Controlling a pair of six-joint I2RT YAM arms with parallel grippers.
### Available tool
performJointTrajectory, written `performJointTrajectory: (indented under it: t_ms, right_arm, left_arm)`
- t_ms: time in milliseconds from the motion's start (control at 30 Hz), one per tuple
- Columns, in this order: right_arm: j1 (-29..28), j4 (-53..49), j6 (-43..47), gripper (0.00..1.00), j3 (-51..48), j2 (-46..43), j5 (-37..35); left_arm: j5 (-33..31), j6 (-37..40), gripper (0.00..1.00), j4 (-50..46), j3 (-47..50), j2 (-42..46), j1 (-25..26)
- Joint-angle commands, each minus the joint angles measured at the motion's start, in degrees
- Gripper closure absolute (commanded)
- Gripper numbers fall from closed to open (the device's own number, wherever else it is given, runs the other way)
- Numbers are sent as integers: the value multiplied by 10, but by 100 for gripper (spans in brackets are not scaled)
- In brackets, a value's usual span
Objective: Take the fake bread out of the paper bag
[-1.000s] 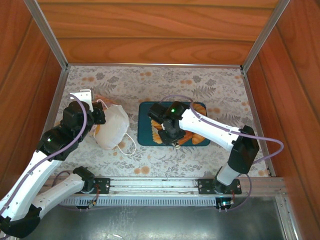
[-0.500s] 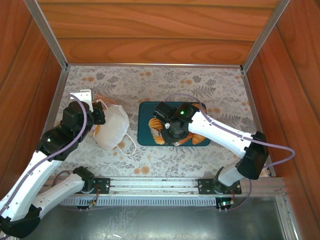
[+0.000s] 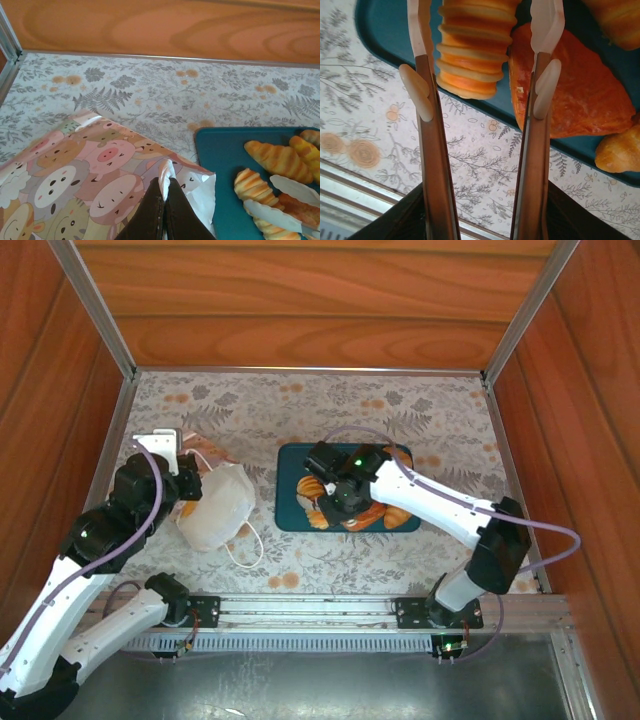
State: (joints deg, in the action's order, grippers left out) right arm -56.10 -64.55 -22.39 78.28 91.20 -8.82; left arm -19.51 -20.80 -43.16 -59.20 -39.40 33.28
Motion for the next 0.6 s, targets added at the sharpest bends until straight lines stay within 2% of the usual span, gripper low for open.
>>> performJointTrajectory:
  t_ms: [0, 133, 367, 567]
  right_arm:
    - [4, -24, 37, 49, 19, 27, 10]
    - [1, -17, 84, 58, 15, 35, 54]
    - [-3, -3, 183, 60, -17, 4, 77]
    - [-4, 7, 223, 60, -37, -2, 28]
  left_arm:
    - [-1, 20, 100, -18, -7, 11, -2]
    - [-19, 17, 100, -30, -11, 19, -2]
    - [-28, 14, 100, -37, -13, 20, -2]
    - [-34, 19, 100, -38, -17, 6, -2]
